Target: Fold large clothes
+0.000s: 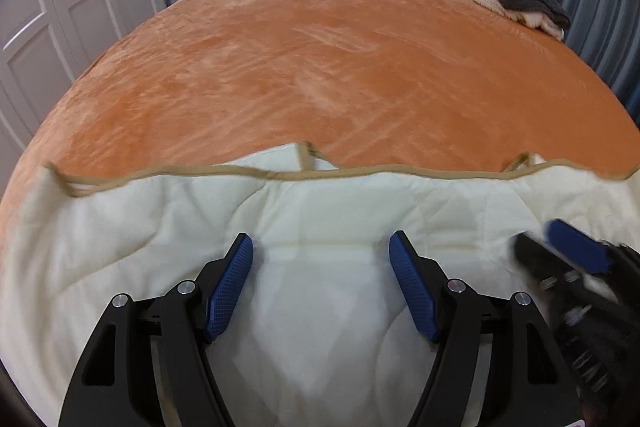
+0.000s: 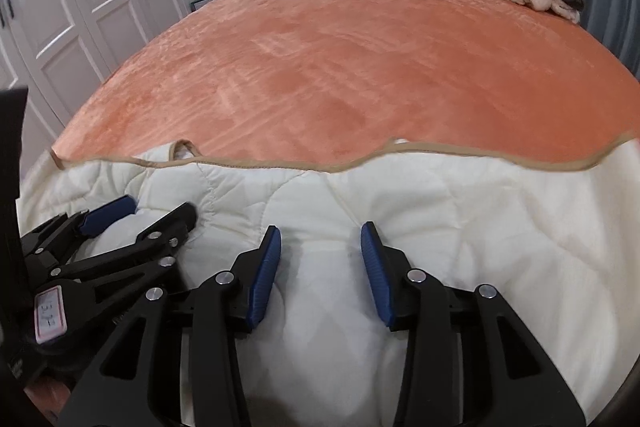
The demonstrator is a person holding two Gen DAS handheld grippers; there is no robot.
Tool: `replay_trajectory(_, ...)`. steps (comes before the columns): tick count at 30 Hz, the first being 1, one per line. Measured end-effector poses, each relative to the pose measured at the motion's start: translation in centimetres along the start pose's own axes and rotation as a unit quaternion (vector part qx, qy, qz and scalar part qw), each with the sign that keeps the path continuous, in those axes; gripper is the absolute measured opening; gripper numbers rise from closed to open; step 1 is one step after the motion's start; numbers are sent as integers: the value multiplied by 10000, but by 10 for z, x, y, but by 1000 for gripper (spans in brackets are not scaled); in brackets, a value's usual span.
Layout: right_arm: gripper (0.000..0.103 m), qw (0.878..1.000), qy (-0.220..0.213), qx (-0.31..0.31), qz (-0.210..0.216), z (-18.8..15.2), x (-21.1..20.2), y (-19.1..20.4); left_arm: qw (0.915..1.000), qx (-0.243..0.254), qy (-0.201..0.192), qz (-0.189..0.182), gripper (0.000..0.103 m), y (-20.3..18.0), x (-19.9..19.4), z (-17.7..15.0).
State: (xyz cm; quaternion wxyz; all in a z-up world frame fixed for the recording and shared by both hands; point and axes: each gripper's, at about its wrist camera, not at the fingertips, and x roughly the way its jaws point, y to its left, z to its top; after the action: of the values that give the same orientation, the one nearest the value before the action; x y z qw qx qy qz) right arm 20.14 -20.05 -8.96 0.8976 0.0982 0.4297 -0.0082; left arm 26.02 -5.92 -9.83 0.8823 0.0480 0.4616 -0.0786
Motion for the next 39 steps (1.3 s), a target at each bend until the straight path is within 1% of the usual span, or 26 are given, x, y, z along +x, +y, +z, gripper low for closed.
replay_trajectory(2, 42, 9996, -201, 168, 84, -6, -34, -9, 9998, -187, -52, -78, 69, 14, -23, -6)
replay_trajectory(3, 42, 9996, -196, 177, 86, -8, -43, -10, 9994, -281, -20, -183, 68, 23, -36, -13)
replay_trajectory(5, 42, 9997, -108, 230, 55, -20, -67, -14, 9988, -371, 26, -307, 68, 34, -54, -25)
replay_trajectory(6, 42, 9995, 3, 296, 141, -30, -77, -14, 9986, -391, 54, -346, 68, 38, -66, -34)
replay_trajectory(10, 42, 9987, 285, 225, 348, -60, -97, 0, 9988, -366, 121, -311, 68, 39, -97, -66)
replay_trajectory(13, 41, 9970, 579, 143, 488, -83, -96, 15, 9972, -569, 370, -311, 68, 39, -100, -87)
replay_trajectory(14, 41, 9966, 660, 108, 485, -89, -93, 19, 9973, -565, 382, -257, 68, 37, -100, -93)
replay_trajectory(15, 41, 9965, 707, 39, 435, -96, -91, 23, 9982, -466, 361, -133, 68, 33, -100, -98)
replay_trajectory(18, 41, 9971, 698, -203, 242, -103, -87, 33, 9994, -78, 267, 223, 69, 19, -98, -110)
replay_trajectory(21, 41, 9962, 813, -267, 180, -103, -78, 34, 9992, -32, 199, 340, 69, 17, -93, -116)
replay_trajectory(24, 41, 9957, 836, -382, 89, -104, -73, 37, 9990, -42, 182, 410, 70, 17, -90, -117)
replay_trajectory(27, 42, 9950, 783, -606, -88, -109, -68, 43, 9983, 96, 149, 550, 70, 11, -85, -119)
replay_trajectory(32, 42, 9949, 672, -730, -188, -113, -63, 46, 9975, 179, 83, 678, 71, 9, -82, -121)
replay_trajectory(35, 42, 9949, 660, -746, -172, -113, -65, 45, 9976, 160, 97, 660, 71, 9, -83, -120)
replay_trajectory(36, 42, 9949, 683, -722, -140, -111, -67, 44, 9982, 93, 126, 580, 71, 11, -87, -119)
replay_trajectory(37, 42, 9950, 727, -676, -97, -108, -72, 43, 9990, -56, 160, 421, 71, 17, -94, -117)
replay_trajectory(39, 39, 9954, 757, -587, -4, -102, -84, 45, 9987, -481, 131, 58, 71, 32, -114, -117)
